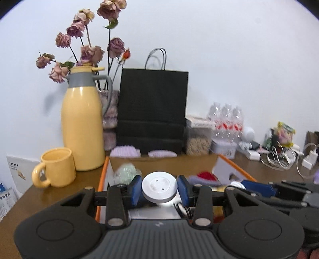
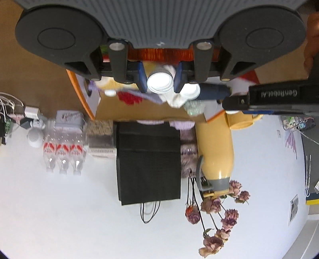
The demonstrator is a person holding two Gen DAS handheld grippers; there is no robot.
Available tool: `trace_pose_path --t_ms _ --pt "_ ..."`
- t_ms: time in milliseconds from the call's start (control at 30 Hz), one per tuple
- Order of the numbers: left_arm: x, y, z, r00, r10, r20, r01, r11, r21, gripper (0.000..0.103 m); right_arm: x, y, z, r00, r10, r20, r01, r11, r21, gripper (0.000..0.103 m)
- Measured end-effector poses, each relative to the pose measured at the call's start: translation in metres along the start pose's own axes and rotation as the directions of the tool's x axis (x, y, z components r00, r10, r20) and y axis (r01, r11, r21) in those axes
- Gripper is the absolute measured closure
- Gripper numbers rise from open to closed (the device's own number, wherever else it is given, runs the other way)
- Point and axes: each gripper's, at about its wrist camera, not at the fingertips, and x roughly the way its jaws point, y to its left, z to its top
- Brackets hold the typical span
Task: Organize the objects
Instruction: 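Carry both white lids into the box and open both grippers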
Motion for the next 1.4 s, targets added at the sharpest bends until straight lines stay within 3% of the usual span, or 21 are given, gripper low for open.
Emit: trace_pose_path --t_ms 300,633,867,900,967,1033,1100,1400 --pt "0.049 0.006 0.014 1.000 0.016 -0.010 -0.016 0.999 -0.028 0.065 0.043 -0.003 0.019 0.999 -0.017 0.036 0.017 1.000 -0.005 0.073" --pt "0.097 0.013 0.018 0.998 0.033 -0.046 -0.034 0.999 -0.022 0.065 0.086 -0.015 0.023 1.000 -0.008 0.014 0.008 1.000 -0.013 0.073" --pt "0.110 0.016 0.015 0.997 0.052 -0.064 -0.053 0.998 -0.015 0.063 0.102 -0.025 0.020 0.999 -0.017 -0.032 0.016 1.000 -0.013 0.073" --pt "0.110 0.017 0.015 0.996 0.057 -0.062 -0.058 0.998 -0.014 0.058 0.103 -0.026 0.019 0.999 -0.018 -0.042 0.018 1.000 -0.011 0.069" --pt "0.108 0.018 0.015 0.996 0.069 -0.051 -0.070 0.997 -0.014 0.015 0.103 -0.029 0.018 0.998 -0.030 -0.053 0.030 1.000 -0.003 0.048" --pt "0.103 0.020 0.014 0.997 0.079 -0.015 -0.079 0.997 -0.020 0.000 0.101 -0.030 0.017 0.998 -0.043 -0.048 0.043 0.999 -0.005 0.011" --pt "0.100 0.022 0.015 0.996 0.089 0.014 -0.089 0.996 -0.032 0.000 0.098 -0.030 0.016 0.998 -0.049 -0.037 0.049 0.999 -0.015 0.000" --pt "0.102 0.024 0.015 0.996 0.093 -0.018 -0.094 0.994 -0.050 0.000 0.099 -0.032 0.015 0.996 -0.063 -0.060 0.063 0.998 0.002 0.000"
